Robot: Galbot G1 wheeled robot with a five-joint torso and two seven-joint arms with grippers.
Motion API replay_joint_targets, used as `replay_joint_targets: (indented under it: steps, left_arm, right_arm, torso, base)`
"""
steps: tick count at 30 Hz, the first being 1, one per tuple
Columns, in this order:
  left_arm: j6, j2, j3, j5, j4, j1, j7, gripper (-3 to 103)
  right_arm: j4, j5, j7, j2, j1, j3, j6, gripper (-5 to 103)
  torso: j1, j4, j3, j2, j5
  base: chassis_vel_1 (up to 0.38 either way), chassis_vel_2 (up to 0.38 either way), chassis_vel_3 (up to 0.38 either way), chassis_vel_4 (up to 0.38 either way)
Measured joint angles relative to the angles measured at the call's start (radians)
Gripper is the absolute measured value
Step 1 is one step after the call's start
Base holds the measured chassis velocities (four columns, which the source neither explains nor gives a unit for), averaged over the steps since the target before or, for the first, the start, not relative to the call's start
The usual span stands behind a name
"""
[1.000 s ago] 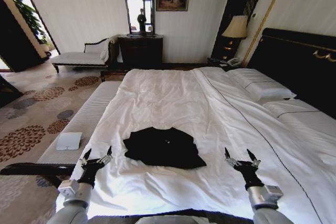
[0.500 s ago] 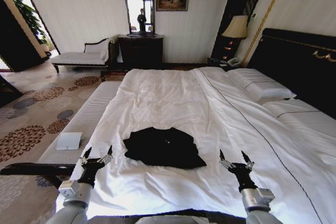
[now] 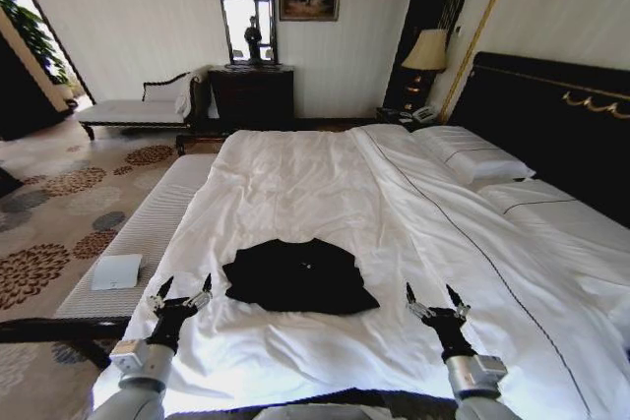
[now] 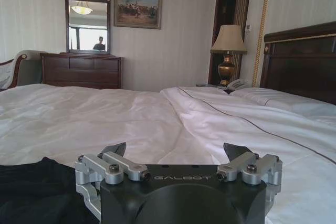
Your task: Fold the clothes on the bed.
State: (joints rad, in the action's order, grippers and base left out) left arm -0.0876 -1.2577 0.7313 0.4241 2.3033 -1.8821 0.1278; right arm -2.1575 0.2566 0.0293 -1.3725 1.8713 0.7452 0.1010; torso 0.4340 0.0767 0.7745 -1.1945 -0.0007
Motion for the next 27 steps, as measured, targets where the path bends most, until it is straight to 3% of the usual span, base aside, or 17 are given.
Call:
replay_joint_targets:
  steps: [3,5,9,14,16,17,19,23,25,27]
  left_arm:
    - [0.0,0.0,0.0,0.0,-0.003,-0.005,-0.011,100]
    - [0.0,0.001,0.0,0.0,-0.009,-0.013,-0.026,100]
    - [0.0,0.002,0.002,0.005,-0.014,-0.018,-0.031,100]
    - [0.004,-0.001,0.005,0.013,-0.022,-0.027,-0.04,100]
    - [0.007,-0.001,0.005,0.011,-0.022,-0.029,-0.042,100]
    - [0.008,0.0,0.005,0.008,-0.021,-0.032,-0.045,100]
    - [0.01,0.018,0.003,0.008,-0.015,-0.034,-0.051,100]
    - [0.003,0.059,-0.014,0.022,-0.019,-0.015,-0.051,100]
    - [-0.004,0.107,-0.044,0.04,-0.031,0.008,-0.051,100]
    - [0.001,0.131,-0.049,0.055,-0.035,-0.004,-0.056,100]
  right_arm:
    - [-0.004,0.057,-0.003,0.024,-0.002,-0.013,-0.016,100]
    - [-0.022,0.162,-0.008,0.094,-0.015,-0.025,-0.079,100]
    - [-0.042,0.233,-0.013,0.169,-0.029,-0.034,-0.15,100]
    - [-0.058,0.448,-0.026,0.415,-0.131,-0.079,-0.314,100]
    - [-0.054,0.49,-0.026,0.453,-0.161,-0.087,-0.344,100]
    - [-0.049,0.539,-0.026,0.492,-0.197,-0.097,-0.375,100]
    - [0.0,0.668,-0.03,0.608,-0.336,-0.144,-0.441,100]
    - [0.068,0.736,-0.049,0.669,-0.418,-0.177,-0.469,100]
    - [0.149,0.8,-0.073,0.697,-0.471,-0.197,-0.487,100]
    - [0.248,0.896,-0.115,0.709,-0.564,-0.266,-0.512,100]
  torso:
    - [0.0,0.0002,0.0,0.0,0.0]
    - [0.0,0.0001,0.0,0.0,0.0001]
    - [0.0,0.0003,0.0,0.0,0.0002]
    - [0.0,0.0001,0.0,0.0,0.0003]
    - [0.0,-0.0001,0.0,0.0,0.0003]
    - [0.0,0.0004,0.0,0.0,0.0004]
    - [0.0,-0.0006,0.0,0.0,0.0002]
    - [0.0,-0.001,0.0,0.0,0.0001]
    - [0.0,0.001,0.0,0.0,-0.0003]
    - [0.0,0.0012,0.0,0.0,-0.0001]
  base:
    - [0.0,0.0,0.0,0.0]
    - [0.0,0.0,0.0,0.0]
    - [0.0,0.0,0.0,0.0]
    - [0.0,0.0,0.0,0.0]
    - [0.0,0.0,0.0,0.0]
    - [0.0,0.0,0.0,0.0]
    - [0.0,0.0,0.0,0.0]
    - [0.0,0.0,0.0,0.0]
    - [0.0,0.0,0.0,0.0]
    - [-0.03,-0.008,-0.013,-0.057]
